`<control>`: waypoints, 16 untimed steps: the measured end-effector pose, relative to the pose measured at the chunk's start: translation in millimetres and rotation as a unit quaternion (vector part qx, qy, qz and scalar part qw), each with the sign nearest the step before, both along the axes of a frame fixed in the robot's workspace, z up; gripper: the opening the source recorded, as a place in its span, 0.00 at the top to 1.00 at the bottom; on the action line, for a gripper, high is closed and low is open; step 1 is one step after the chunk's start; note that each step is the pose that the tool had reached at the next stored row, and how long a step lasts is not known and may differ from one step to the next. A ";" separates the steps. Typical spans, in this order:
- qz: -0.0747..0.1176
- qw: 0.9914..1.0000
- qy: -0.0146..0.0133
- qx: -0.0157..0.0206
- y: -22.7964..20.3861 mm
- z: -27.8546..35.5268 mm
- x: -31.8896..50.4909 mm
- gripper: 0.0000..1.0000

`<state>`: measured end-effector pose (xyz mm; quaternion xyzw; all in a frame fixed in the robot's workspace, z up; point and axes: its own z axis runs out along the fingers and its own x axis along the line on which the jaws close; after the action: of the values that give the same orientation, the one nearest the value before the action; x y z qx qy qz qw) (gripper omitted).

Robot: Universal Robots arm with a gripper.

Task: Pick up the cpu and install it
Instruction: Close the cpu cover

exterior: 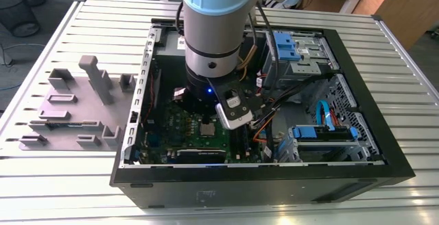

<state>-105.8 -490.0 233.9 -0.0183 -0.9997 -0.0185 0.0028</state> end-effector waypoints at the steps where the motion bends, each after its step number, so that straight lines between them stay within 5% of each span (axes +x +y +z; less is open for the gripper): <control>1: 0.000 1.000 0.000 0.000 0.0 0.0 0.4 0.89; 16: 0.000 1.000 0.000 0.000 2.4 -0.3 19.1 0.89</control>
<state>-86.7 -487.5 233.6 -0.0184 -0.9997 -0.0186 0.0028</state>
